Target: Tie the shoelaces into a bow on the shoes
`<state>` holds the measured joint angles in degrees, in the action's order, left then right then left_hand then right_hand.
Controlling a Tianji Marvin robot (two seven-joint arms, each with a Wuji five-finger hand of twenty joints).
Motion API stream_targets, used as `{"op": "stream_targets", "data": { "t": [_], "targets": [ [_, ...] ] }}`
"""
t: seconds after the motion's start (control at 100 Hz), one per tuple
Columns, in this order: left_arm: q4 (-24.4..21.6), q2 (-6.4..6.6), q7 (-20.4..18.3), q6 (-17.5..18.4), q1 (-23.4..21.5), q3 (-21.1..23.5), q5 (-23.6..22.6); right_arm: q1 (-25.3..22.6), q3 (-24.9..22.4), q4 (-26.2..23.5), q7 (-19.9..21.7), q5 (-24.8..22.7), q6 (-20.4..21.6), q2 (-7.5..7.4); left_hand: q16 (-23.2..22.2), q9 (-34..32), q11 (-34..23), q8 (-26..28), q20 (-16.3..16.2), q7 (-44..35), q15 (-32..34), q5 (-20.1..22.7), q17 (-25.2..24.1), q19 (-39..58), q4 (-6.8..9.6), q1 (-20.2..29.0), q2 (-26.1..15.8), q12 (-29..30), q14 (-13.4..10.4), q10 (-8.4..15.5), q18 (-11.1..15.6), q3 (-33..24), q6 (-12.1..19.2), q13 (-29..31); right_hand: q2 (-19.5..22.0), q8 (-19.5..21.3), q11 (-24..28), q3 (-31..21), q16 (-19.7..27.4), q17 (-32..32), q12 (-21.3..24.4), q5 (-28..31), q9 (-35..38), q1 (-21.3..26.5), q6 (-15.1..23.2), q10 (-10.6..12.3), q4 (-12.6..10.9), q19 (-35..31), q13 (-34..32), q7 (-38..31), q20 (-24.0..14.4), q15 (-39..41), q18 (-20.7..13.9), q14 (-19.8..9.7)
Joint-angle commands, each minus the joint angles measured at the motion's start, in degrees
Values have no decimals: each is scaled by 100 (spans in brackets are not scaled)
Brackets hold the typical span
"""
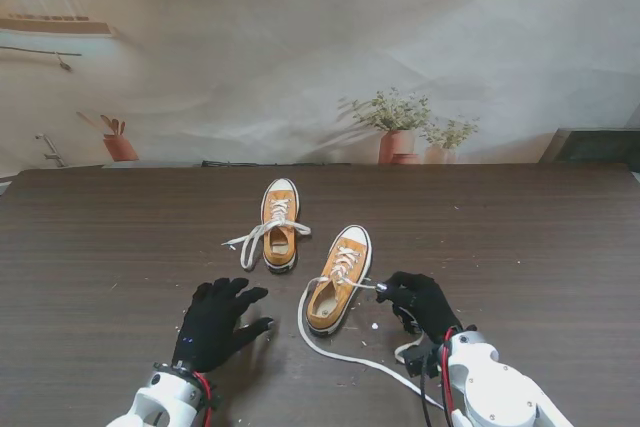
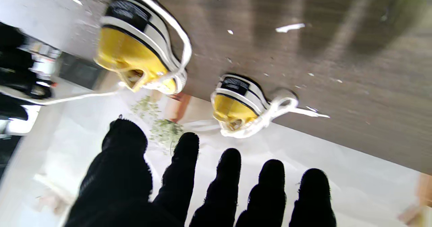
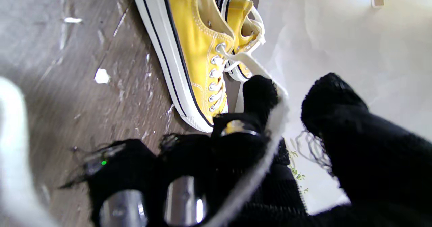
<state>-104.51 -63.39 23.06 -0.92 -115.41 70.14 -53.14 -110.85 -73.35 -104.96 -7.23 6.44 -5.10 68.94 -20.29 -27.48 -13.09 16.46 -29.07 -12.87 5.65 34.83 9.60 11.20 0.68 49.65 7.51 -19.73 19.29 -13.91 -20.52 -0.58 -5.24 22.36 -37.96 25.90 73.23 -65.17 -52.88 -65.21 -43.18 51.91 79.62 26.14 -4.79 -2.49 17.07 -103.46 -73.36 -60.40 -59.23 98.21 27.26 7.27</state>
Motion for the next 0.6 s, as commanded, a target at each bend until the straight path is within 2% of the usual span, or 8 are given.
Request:
{"op": "stream_targets", "data": {
  "t": [0.0, 0.09, 0.21, 0.31, 0.33, 0.37, 0.42, 0.59],
  "targets": [
    [-332, -65, -164, -342, 26, -153, -62, -57, -59, -64, 216, 91, 20, -85, -116, -78, -58, -124, -105, 68, 35, -5, 49, 74, 126, -56, 155, -6, 100, -20, -341, 32, -272, 88, 69, -77, 155, 194, -62, -239, -89, 158, 287, -86, 51, -16, -88, -1652, -158, 62, -20, 490, -175, -267],
    [-566, -68, -346, -937, 175, -370, -164, -93, -122, -99, 390, 143, 5, -121, -220, -235, -166, -107, -291, 44, 188, 132, 328, 305, 228, -77, 400, -49, 155, -28, -462, -62, -316, 282, 144, -68, 126, 222, -40, -231, -105, 158, 254, -109, 26, -67, -119, -1652, -157, 126, 48, 483, -153, -226],
    [-695, -52, -666, -1370, 508, -626, -223, -138, -170, -159, 494, 125, -40, -148, -430, -493, -313, -78, -635, 1, 675, 261, 705, 732, 243, -52, 680, -99, 158, 32, -597, -205, -293, 511, 161, -57, 118, 234, -24, -229, -124, 133, 234, -118, 13, -56, -141, -1652, -158, 199, 81, 485, -145, -250],
    [-634, -31, -942, -1606, 896, -837, -273, -173, -214, -205, 581, 147, -90, -166, -484, -512, -382, -72, -937, -13, 1199, 268, 289, 2118, 234, -4, 874, -131, 63, 58, -493, -517, -277, 411, 133, -29, 137, 239, -22, -232, -145, 136, 257, -86, 1, -52, -147, -1652, -157, 224, 98, 498, -150, -257],
    [-607, -27, -990, -1642, 986, -880, -279, -180, -222, -214, 594, 152, -101, -169, -455, -494, -393, -69, -672, -21, 1285, 266, 100, 2645, 223, 22, 951, -139, 33, 59, -451, -662, -272, 369, 123, -27, 143, 231, -23, -232, -149, 134, 262, -74, -6, -43, -147, -1652, -156, 227, 98, 502, -149, -258],
    [-533, -16, -1087, -1708, 1161, -964, -317, -193, -238, -231, 610, 157, -118, -172, -469, -455, -419, -61, -571, -45, 1396, 274, -155, 3252, 227, 158, 1087, -157, -38, 87, -368, -887, -248, 300, 110, -28, 149, 214, -26, -233, -155, 130, 269, -69, -19, -38, -144, -1652, -155, 235, 92, 507, -144, -249],
    [-453, 15, -1298, -1782, 1372, -1049, -420, -210, -261, -247, 623, 152, -127, -176, -396, -402, -431, -60, -4, -81, 1457, 242, -339, 3742, 129, 230, 1329, -154, -123, 162, -265, -1419, -198, 211, 102, -30, 149, 199, -26, -233, -157, 128, 270, -62, -21, -41, -143, -1652, -155, 239, 88, 508, -140, -250],
    [-201, 137, -2149, -1847, 2039, -1343, -660, -258, -328, -303, 663, 214, -200, -179, -340, -144, -397, -45, 232, -228, 1408, 120, -502, 3758, -179, 403, 1985, -120, -295, 294, -107, -2529, -21, 14, 64, -41, 147, 123, -23, -233, -166, 94, 254, -52, -43, -72, -129, -1652, -155, 259, 74, 503, -132, -244]
  ]
}}
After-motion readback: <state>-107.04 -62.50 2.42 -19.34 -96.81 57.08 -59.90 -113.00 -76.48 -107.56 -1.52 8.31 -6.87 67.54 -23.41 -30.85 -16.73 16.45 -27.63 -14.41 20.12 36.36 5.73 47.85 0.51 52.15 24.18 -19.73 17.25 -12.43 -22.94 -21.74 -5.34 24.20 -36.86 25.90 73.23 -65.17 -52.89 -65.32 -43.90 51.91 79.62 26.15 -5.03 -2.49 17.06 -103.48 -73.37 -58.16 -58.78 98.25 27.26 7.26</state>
